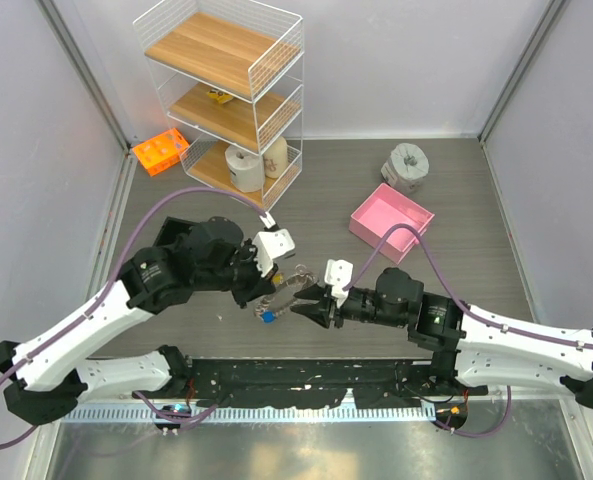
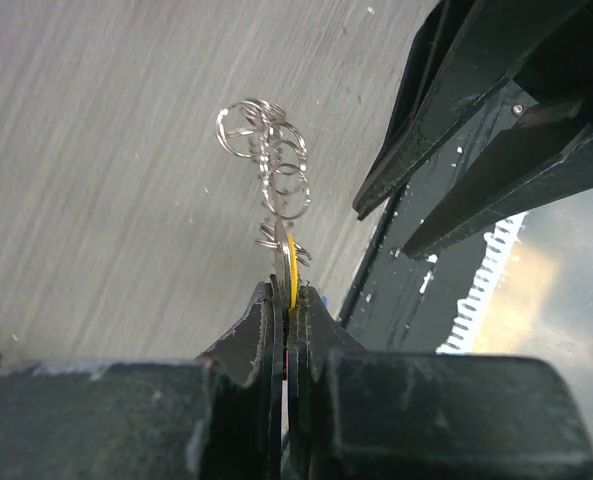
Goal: Remove the keys from the keyring
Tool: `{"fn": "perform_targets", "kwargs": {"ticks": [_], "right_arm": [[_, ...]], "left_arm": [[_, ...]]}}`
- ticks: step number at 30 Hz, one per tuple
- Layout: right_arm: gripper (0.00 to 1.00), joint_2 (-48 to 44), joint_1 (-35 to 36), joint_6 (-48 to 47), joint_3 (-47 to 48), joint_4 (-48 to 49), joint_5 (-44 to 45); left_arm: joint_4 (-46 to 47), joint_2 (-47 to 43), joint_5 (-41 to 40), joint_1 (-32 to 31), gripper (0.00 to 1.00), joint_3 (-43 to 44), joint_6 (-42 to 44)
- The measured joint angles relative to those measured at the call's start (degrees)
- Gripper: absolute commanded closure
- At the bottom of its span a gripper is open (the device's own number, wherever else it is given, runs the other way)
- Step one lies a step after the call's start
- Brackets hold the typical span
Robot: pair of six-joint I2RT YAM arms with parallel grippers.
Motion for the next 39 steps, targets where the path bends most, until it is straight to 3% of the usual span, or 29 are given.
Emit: {"fn": "perform_targets", "kwargs": {"ticks": [11, 22, 39], "right_arm": [[0.62, 0.1, 0.0, 1.7, -6.5, 10.8, 2.3], [0.62, 3.3, 0.7, 1.5, -6.5, 18.3, -0.6], [0.6, 7.0, 3.3, -0.6, -6.5, 20.3, -0.5]], "left_arm": [[-12.5, 4.2, -2.0, 0.0, 1.0, 5.6, -10.3], [-16.6, 6.5, -1.9, -0.5, 1.0, 7.6, -14.6], [-18.9, 8.7, -1.0, -1.4, 1.0, 10.6, -17.8]]}}
